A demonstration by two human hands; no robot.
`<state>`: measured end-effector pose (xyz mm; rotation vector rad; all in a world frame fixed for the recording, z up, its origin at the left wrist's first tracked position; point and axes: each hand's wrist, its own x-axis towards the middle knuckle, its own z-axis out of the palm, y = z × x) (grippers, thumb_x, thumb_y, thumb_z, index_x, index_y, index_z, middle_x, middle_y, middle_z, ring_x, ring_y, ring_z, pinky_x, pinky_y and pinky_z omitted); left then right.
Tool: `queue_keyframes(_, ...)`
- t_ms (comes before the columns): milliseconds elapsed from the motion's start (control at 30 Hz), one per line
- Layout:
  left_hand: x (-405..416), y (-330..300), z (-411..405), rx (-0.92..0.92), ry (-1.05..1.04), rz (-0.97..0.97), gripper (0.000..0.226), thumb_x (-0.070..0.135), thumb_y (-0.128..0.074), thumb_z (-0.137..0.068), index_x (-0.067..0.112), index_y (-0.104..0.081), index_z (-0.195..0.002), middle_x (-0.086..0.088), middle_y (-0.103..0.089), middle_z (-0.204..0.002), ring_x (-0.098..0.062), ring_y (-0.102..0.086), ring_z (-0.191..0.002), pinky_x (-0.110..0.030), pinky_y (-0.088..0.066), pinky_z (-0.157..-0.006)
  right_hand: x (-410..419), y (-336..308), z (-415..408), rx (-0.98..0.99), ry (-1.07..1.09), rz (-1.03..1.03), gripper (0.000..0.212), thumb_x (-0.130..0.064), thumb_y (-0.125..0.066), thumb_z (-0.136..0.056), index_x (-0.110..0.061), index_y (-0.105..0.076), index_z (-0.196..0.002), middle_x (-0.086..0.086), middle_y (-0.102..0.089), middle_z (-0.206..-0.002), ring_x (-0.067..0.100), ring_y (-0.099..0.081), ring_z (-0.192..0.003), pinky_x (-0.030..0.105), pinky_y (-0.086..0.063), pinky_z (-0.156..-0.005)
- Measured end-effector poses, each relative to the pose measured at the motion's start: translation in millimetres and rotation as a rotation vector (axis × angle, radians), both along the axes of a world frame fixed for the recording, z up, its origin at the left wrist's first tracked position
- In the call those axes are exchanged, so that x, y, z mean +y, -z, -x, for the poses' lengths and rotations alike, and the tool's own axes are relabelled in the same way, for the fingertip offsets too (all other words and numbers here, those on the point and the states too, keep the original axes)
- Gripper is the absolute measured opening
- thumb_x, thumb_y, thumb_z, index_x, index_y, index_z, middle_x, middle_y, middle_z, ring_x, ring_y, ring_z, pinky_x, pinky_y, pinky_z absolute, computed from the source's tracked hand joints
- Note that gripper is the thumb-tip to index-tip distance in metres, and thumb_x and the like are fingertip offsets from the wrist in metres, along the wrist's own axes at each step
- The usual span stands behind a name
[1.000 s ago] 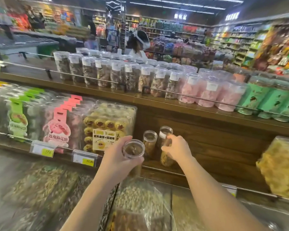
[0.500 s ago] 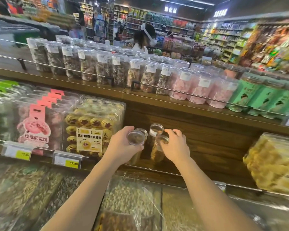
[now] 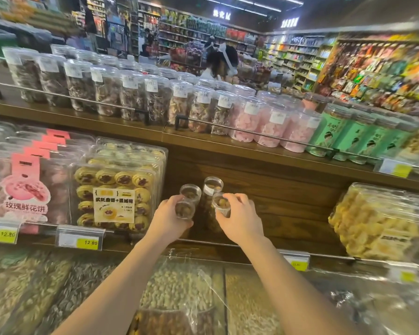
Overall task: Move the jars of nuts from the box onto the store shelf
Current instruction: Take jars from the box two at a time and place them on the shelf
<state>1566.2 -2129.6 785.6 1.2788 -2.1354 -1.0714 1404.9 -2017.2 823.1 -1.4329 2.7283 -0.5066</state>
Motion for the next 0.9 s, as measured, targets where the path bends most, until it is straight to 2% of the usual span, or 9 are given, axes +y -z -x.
queue_keyframes(167, 12, -18, -27, -0.016, 0.078, 0.088, 0.060, 0.028, -0.080, -0.082, 0.033, -0.055, -0.136, 0.004, -0.056, -0.131, -0.019, -0.054, -0.122, -0.034, -0.044, -0.102, 7, -3, -9, 0.013, -0.015, -0.055, 0.055, -0.050, -0.058, -0.097, -0.034, -0.043, -0.148, -0.004, -0.042, -0.149, 0.018, -0.042, -0.133, 0.032, -0.052, -0.092)
queue_keyframes(333, 27, -48, -69, -0.118, 0.099, 0.159, 0.064, 0.036, -0.077, -0.086, 0.031, -0.049, -0.143, 0.005, -0.051, -0.137, -0.016, -0.051, -0.114, -0.028, -0.043, -0.089, 25, -4, -22, -0.010, -0.062, -0.119, 0.060, -0.049, -0.060, -0.096, -0.033, -0.042, -0.151, -0.003, -0.047, -0.147, 0.021, -0.046, -0.131, 0.036, -0.053, -0.093)
queue_keyframes(467, 46, -67, -104, -0.276, 0.125, 0.172, 0.064, 0.034, -0.076, -0.087, 0.029, -0.049, -0.144, 0.004, -0.056, -0.140, -0.015, -0.056, -0.120, -0.029, -0.049, -0.095, 41, -7, -32, -0.063, -0.129, -0.264, 0.057, -0.050, -0.064, -0.093, -0.032, -0.050, -0.145, -0.001, -0.055, -0.139, 0.023, -0.054, -0.125, 0.037, -0.052, -0.093)
queue_keyframes(567, 68, -77, -128, -0.345, 0.093, 0.175, 0.061, 0.032, -0.076, -0.086, 0.027, -0.051, -0.142, 0.002, -0.058, -0.136, -0.017, -0.058, -0.114, -0.031, -0.052, -0.093, 53, -14, -40, -0.089, -0.178, -0.329, 0.053, -0.049, -0.066, -0.092, -0.031, -0.054, -0.140, -0.001, -0.059, -0.134, 0.022, -0.059, -0.119, 0.035, -0.053, -0.093)
queue_keyframes(600, 77, -80, -136, -0.359, 0.073, 0.174, 0.059, 0.032, -0.076, -0.086, 0.027, -0.053, -0.140, 0.001, -0.059, -0.134, -0.017, -0.059, -0.111, -0.031, -0.053, -0.091, 57, -18, -43, -0.087, -0.203, -0.343, 0.052, -0.047, -0.065, -0.092, -0.030, -0.055, -0.140, -0.001, -0.060, -0.134, 0.021, -0.059, -0.119, 0.036, -0.053, -0.094)
queue_keyframes(700, 106, -88, -161, -0.384, 0.019, 0.160, 0.049, 0.027, -0.075, -0.084, 0.021, -0.060, -0.131, -0.001, -0.066, -0.113, -0.015, -0.060, -0.085, -0.023, -0.047, -0.065, 68, -30, -54, -0.075, -0.286, -0.413, 0.049, -0.043, -0.062, -0.094, -0.029, -0.054, -0.140, 0.000, -0.061, -0.134, 0.022, -0.060, -0.118, 0.032, -0.051, -0.089)
queue_keyframes(733, 118, -90, -170, -0.389, -0.009, 0.150, 0.048, 0.026, -0.074, -0.084, 0.020, -0.061, -0.130, -0.001, -0.067, -0.111, -0.015, -0.059, -0.083, -0.023, -0.045, -0.063, 70, -34, -58, -0.071, -0.321, -0.443, 0.049, -0.042, -0.063, -0.094, -0.028, -0.054, -0.139, 0.000, -0.061, -0.132, 0.022, -0.061, -0.116, 0.032, -0.051, -0.086)
queue_keyframes(833, 153, -93, -199, -0.383, -0.116, 0.122, 0.052, 0.033, -0.076, -0.080, 0.022, -0.063, -0.130, 0.003, -0.067, -0.114, -0.017, -0.064, -0.098, -0.027, -0.052, -0.080, 73, -41, -78, -0.046, -0.427, -0.495, 0.054, -0.044, -0.066, -0.090, -0.026, -0.055, -0.139, 0.001, -0.062, -0.129, 0.021, -0.062, -0.110, 0.034, -0.054, -0.087)
queue_keyframes(900, 182, -95, -222, -0.398, -0.192, 0.109, 0.057, 0.038, -0.074, -0.080, 0.024, -0.061, -0.134, 0.004, -0.066, -0.125, -0.018, -0.063, -0.112, -0.032, -0.053, -0.094, 73, -45, -98, -0.016, -0.512, -0.508, 0.054, -0.046, -0.067, -0.088, -0.027, -0.056, -0.137, 0.001, -0.062, -0.129, 0.020, -0.060, -0.105, 0.036, -0.054, -0.089)
